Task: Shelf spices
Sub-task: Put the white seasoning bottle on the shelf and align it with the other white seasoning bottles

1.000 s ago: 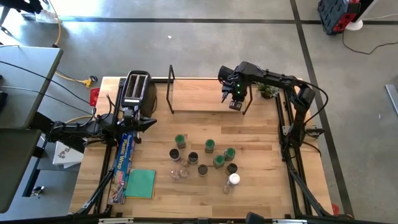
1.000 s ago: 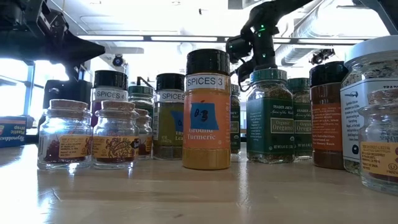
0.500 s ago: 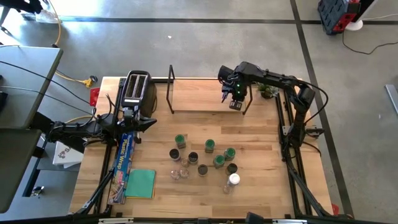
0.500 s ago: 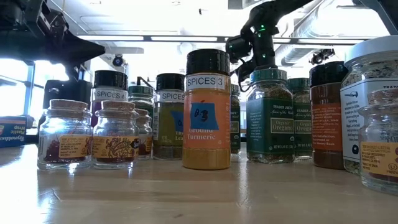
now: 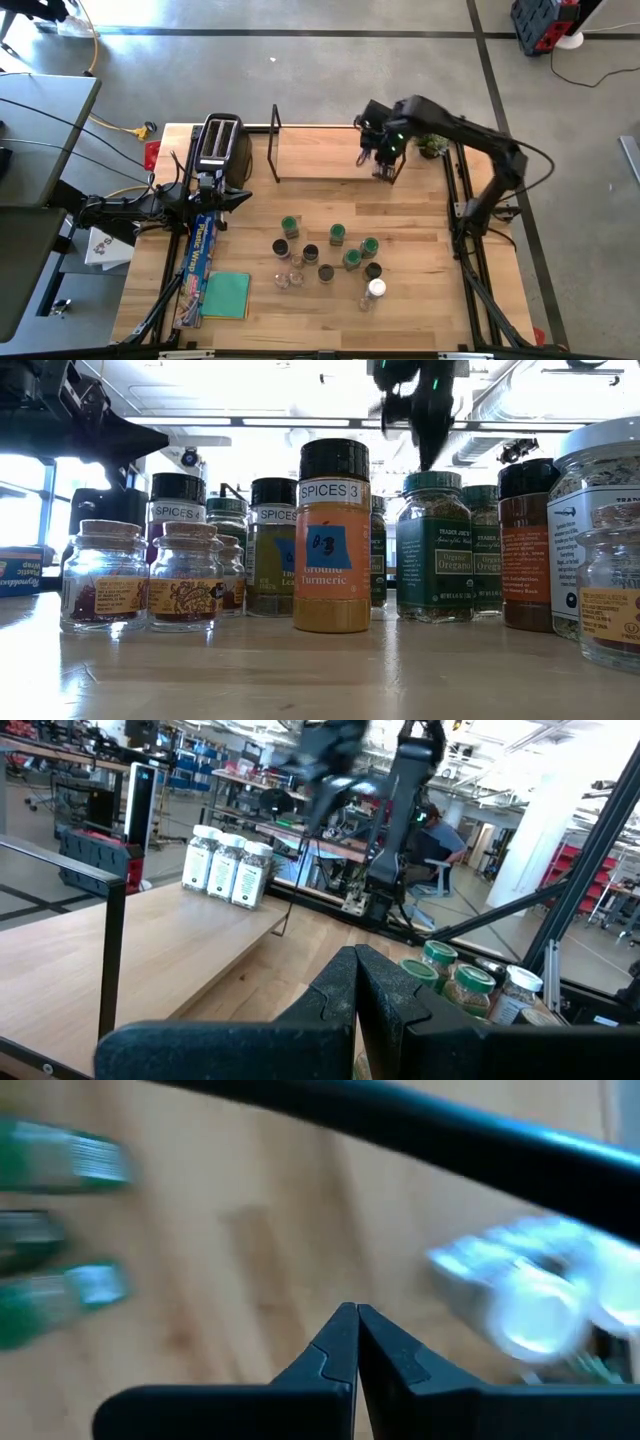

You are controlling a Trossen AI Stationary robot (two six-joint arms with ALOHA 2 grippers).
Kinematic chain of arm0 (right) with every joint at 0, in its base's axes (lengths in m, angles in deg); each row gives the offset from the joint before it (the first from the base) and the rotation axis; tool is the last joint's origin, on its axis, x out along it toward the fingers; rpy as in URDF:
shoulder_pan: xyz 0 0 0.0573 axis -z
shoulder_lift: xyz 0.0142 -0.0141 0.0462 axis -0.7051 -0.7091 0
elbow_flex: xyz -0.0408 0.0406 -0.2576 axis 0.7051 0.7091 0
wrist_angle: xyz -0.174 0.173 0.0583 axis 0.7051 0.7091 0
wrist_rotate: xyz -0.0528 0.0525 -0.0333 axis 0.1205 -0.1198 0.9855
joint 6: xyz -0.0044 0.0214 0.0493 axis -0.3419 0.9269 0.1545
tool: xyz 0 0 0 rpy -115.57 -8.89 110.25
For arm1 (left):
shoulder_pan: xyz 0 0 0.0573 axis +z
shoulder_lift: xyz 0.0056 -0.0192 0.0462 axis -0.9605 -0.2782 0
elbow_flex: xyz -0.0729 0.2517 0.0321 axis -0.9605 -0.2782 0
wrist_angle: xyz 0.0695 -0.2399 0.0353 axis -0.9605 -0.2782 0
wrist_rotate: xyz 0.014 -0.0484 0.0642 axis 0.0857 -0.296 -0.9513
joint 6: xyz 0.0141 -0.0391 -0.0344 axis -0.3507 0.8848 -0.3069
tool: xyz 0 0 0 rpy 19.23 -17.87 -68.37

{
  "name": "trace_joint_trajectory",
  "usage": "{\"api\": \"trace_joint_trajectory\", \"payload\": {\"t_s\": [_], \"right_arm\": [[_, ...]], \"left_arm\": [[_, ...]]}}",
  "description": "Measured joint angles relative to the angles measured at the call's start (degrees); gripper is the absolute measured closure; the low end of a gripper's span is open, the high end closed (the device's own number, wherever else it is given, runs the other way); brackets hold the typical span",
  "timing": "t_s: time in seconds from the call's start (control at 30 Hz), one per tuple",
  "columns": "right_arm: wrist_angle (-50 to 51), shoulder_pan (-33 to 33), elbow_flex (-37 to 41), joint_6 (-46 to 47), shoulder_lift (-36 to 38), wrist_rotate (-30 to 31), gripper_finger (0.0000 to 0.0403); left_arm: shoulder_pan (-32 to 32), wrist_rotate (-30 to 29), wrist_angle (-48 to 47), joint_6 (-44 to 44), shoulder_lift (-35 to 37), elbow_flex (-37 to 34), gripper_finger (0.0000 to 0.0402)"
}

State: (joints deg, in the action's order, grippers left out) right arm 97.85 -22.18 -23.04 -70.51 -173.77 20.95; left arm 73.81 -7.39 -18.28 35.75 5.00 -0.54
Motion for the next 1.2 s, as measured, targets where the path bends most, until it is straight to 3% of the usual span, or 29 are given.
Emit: {"api": "trace_joint_trajectory", "payload": {"t_s": [0.27,0.37,0.5,0.6,0.77,0.87,0.97,1.2], "right_arm": [[-4.01,-16.56,4.56,2.54,8.03,-19.57,0.0396],[-5.54,-23.92,4.93,2.46,8.19,-23.29,0.0379],[-11.98,-32.99,4.93,6.76,6.9,-23.82,0.0322],[-18.57,-39.37,4.93,14.69,5.05,-20.95,0.0262],[-20.57,-48.2,4.95,29.66,1.05,-6.3,0.0162],[-20.53,-51.36,4.95,39.63,-1.4,-1.71,0.012],[-19.56,-53.03,4.95,51.66,-3.47,-0.56,0.0099],[-16.29,-55.47,4.95,77.15,-6.4,6.35,0.0096]], "left_arm": [[0.01,-0.01,0.07,-0.01,-0.02,0.0,0.0401],[0.0,0.0,0.04,-0.01,0.0,0.0,0.0401],[0.0,0.0,0.04,-0.01,0.0,0.0,0.0401],[0.0,-0.01,0.02,-0.01,0.0,0.0,0.0401],[0.0,0.0,0.04,-0.01,0.0,0.0,0.0401],[0.0,0.0,0.04,-0.01,0.0,0.0,0.0401],[0.0,0.0,0.04,-0.01,0.0,0.0,0.0401],[0.0,0.0,0.02,-0.01,0.0,0.0,0.0401]]}}
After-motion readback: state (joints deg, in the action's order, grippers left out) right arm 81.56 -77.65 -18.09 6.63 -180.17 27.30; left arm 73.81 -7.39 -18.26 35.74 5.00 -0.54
